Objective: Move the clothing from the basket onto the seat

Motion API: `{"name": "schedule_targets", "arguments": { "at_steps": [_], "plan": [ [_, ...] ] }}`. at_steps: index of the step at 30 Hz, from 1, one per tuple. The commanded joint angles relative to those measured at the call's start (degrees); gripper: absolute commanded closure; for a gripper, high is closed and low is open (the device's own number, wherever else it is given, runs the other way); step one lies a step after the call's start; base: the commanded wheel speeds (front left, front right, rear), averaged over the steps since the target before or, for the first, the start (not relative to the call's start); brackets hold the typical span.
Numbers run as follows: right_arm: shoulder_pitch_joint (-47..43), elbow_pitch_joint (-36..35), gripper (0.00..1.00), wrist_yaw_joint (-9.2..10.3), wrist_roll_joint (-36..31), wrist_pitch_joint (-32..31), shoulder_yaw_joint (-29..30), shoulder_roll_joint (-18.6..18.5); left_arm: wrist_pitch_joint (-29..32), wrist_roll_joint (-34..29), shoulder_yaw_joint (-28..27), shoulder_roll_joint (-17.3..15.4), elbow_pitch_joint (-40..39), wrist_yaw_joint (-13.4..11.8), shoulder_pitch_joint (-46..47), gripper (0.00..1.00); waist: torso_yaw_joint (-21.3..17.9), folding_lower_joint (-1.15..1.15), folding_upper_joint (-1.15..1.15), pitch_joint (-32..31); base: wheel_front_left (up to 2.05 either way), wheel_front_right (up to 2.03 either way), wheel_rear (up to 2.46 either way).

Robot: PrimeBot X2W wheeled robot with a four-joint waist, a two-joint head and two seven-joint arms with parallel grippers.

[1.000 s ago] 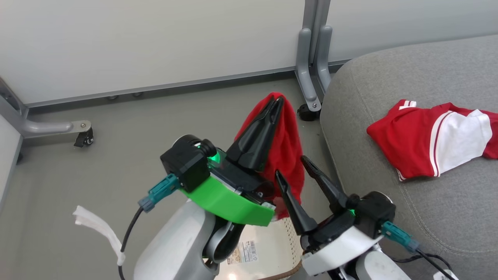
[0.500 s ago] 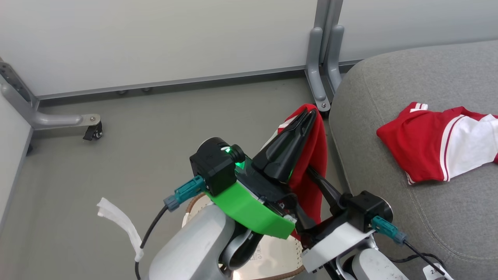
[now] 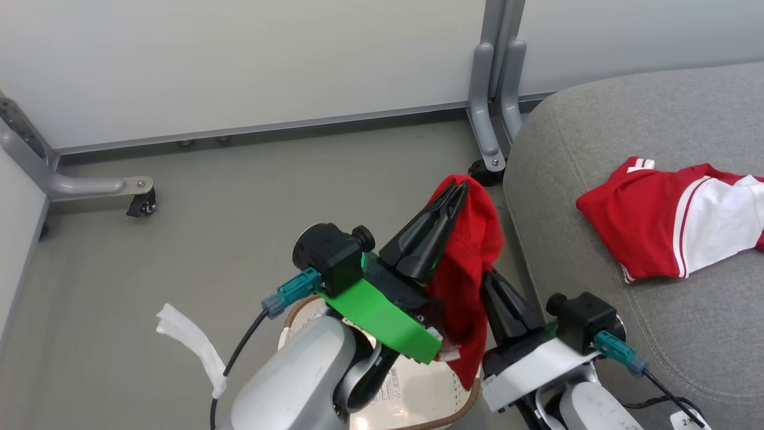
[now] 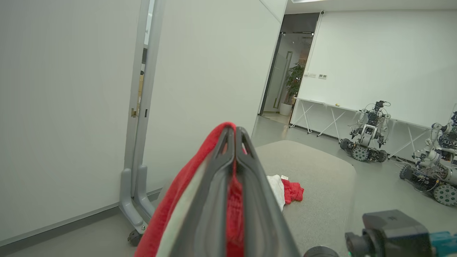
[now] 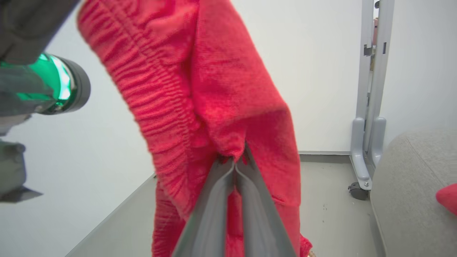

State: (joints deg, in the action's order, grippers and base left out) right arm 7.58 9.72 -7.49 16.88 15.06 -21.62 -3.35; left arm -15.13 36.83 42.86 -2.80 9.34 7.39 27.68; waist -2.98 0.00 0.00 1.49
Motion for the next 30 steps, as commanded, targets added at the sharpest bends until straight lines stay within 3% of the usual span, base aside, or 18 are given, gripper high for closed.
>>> {"name": "schedule_targets", "arguments": {
  "at_steps": [1,6,7,8,9,21,30],
  "plan": [
    [-0.83,-0.38,1.0,0.0,-0.29,0.17,0.66,-0.41,-0.02,-0.97,-0.06,-0.15,1.63,0.17,-0.2,1.0,-0.08,0.0,0.0,0.1,0.0,0.0,0.0],
    [-1.57,-0.67,1.0,0.0,-0.6,0.17,2.27,-0.86,-0.02,-2.34,-0.62,-0.17,5.08,0.11,-0.33,1.0,0.0,0.0,0.0,0.68,0.0,0.0,0.0],
    [-1.57,-0.76,1.0,0.0,-0.66,0.17,2.63,-0.85,-0.02,-2.26,-0.56,-0.18,5.97,-0.04,-0.55,0.74,0.03,0.0,0.0,0.79,0.0,0.0,0.0],
    [-1.66,-0.8,1.0,0.0,-0.68,0.17,2.91,-0.83,-0.02,-2.11,-0.54,-0.17,6.6,-0.21,-0.54,0.56,0.08,0.0,0.0,0.83,0.0,0.0,0.0],
    [-1.77,-0.9,1.0,0.0,-0.73,0.17,3.16,-0.81,-0.03,-1.92,-0.45,-0.17,7.17,-0.26,-0.37,0.0,0.17,0.0,0.0,0.87,0.0,0.0,0.0],
    [-2.33,-1.37,1.0,0.0,-1.55,0.17,5.1,-0.4,-0.03,-0.4,-0.39,-0.17,9.98,-0.81,1.14,0.0,0.84,0.0,0.0,0.06,0.0,0.0,0.0],
    [-1.68,-2.09,1.0,0.0,-1.78,0.17,6.21,-0.18,-0.02,-3.72,-1.42,-0.18,11.23,-1.32,1.1,0.0,0.01,0.0,0.0,0.43,0.0,0.0,0.0]
  ]
}}
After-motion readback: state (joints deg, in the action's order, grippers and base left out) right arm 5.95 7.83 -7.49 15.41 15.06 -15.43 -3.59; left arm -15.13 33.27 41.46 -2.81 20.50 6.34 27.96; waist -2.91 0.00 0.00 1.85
